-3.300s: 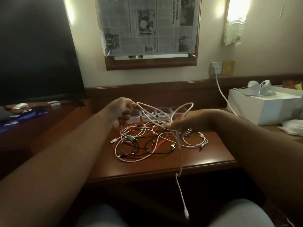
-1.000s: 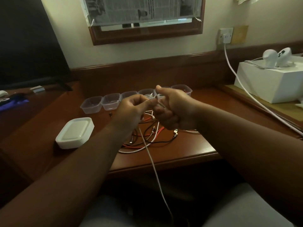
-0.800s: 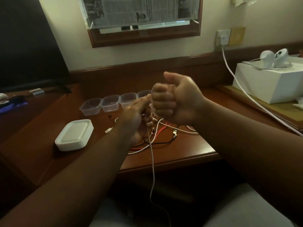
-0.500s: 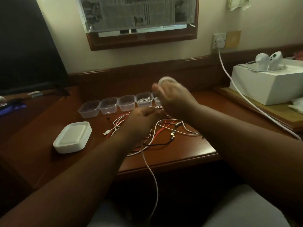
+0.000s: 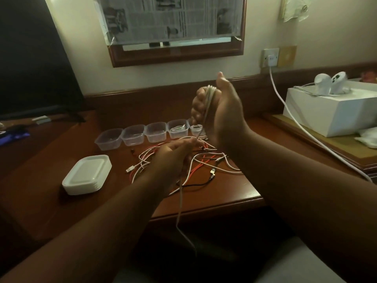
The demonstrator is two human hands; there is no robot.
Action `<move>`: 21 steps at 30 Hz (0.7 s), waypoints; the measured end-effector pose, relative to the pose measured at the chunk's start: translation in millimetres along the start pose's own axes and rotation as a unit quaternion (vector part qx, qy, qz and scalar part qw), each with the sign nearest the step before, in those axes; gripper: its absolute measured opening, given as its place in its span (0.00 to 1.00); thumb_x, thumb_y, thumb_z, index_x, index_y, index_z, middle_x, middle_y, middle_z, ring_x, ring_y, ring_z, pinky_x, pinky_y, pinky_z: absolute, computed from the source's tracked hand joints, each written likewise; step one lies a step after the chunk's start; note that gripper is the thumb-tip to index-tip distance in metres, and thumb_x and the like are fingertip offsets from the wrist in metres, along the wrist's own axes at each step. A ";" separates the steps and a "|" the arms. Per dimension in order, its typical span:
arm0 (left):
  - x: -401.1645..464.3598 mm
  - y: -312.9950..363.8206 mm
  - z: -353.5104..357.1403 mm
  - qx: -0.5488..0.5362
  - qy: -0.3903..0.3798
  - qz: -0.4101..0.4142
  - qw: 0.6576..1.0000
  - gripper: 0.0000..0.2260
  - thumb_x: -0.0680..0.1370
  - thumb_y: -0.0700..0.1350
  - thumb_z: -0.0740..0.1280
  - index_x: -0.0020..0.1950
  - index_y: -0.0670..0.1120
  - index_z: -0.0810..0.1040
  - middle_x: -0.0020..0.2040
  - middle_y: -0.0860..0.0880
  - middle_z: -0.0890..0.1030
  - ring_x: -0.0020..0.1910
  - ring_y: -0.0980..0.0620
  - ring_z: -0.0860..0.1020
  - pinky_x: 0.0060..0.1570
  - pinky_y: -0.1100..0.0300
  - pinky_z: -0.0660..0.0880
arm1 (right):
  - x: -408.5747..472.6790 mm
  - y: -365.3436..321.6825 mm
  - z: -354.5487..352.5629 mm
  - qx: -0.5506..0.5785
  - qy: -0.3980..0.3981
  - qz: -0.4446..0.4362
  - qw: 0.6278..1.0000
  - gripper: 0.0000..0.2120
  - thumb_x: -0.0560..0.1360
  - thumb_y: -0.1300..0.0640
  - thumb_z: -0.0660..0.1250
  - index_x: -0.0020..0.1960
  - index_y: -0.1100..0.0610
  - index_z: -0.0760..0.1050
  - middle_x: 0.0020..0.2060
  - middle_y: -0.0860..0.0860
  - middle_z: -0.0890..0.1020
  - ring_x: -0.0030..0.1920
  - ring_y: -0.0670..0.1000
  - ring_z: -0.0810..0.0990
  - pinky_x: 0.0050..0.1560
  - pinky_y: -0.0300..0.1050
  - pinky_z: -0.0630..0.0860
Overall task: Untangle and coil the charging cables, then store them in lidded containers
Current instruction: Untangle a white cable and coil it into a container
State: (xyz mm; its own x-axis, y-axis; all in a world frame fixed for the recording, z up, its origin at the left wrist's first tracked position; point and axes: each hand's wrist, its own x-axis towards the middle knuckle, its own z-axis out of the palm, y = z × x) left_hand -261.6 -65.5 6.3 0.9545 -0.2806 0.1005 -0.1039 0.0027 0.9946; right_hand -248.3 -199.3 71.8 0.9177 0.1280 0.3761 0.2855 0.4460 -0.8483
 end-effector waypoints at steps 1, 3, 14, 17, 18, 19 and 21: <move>-1.2 0.9 0.1 0.020 -0.002 0.005 1.000 0.13 0.81 0.49 0.64 0.43 0.50 0.85 0.28 0.51 0.68 0.26 0.55 0.63 0.26 0.61 0.59 | 1.5 1.6 -3.1 -0.176 0.031 -0.057 0.982 0.26 0.80 0.38 0.47 0.38 0.56 0.69 0.30 0.50 0.68 0.31 0.49 0.66 0.33 0.44 0.64; -2.3 9.3 -2.8 0.072 0.013 0.038 0.997 0.10 0.82 0.47 0.64 0.46 0.49 0.84 0.27 0.55 0.71 0.26 0.57 0.66 0.26 0.63 0.62 | 0.4 8.3 -11.3 -0.580 0.020 -0.147 0.801 0.27 0.78 0.35 0.49 0.44 0.56 0.73 0.36 0.49 0.73 0.36 0.49 0.70 0.36 0.44 0.64; 8.0 14.4 -22.6 -0.086 0.063 0.031 0.994 0.08 0.73 0.53 0.71 0.41 0.50 0.79 0.30 0.51 0.67 0.28 0.55 0.62 0.27 0.60 0.58 | -9.1 11.7 -12.0 0.021 -0.159 0.300 0.940 0.34 0.79 0.32 0.44 0.28 0.54 0.65 0.22 0.49 0.62 0.22 0.48 0.55 0.26 0.41 0.50; 4.0 7.8 -10.7 -0.130 0.079 -0.023 0.988 0.09 0.79 0.50 0.68 0.40 0.50 0.79 0.31 0.51 0.69 0.27 0.56 0.64 0.25 0.63 0.60 | -11.0 8.3 -5.6 0.235 -0.127 0.234 0.935 0.30 0.81 0.36 0.46 0.31 0.56 0.65 0.23 0.49 0.64 0.22 0.48 0.62 0.26 0.40 0.59; 2.0 6.0 -6.0 -0.128 0.069 -0.037 0.989 0.09 0.80 0.49 0.67 0.41 0.49 0.79 0.31 0.51 0.69 0.26 0.57 0.64 0.25 0.64 0.60 | -9.7 7.3 -2.8 0.262 -0.088 0.189 0.942 0.29 0.81 0.37 0.46 0.33 0.56 0.66 0.24 0.50 0.64 0.24 0.48 0.64 0.28 0.40 0.62; -0.3 3.7 -2.6 -0.117 0.051 -0.045 0.991 0.10 0.80 0.48 0.66 0.41 0.49 0.81 0.32 0.51 0.69 0.27 0.57 0.63 0.25 0.64 0.59 | -9.1 7.5 0.1 0.248 -0.049 0.133 0.958 0.27 0.82 0.39 0.46 0.35 0.57 0.66 0.26 0.50 0.64 0.26 0.49 0.64 0.30 0.42 0.64; -5.8 0.8 3.6 -0.058 0.012 -0.034 0.998 0.09 0.80 0.48 0.66 0.44 0.51 0.85 0.31 0.51 0.70 0.26 0.56 0.63 0.26 0.62 0.59 | -6.3 9.7 3.5 0.098 0.021 0.031 0.994 0.25 0.83 0.43 0.46 0.37 0.57 0.66 0.29 0.51 0.65 0.29 0.49 0.65 0.33 0.45 0.64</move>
State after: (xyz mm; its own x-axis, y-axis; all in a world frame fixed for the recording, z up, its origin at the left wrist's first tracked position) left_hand -268.2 -67.4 6.4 0.9650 -0.2604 0.0309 -0.0059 0.0962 0.9953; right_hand -252.3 -192.7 62.5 0.9440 0.1251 0.3054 0.1721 0.6031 -0.7789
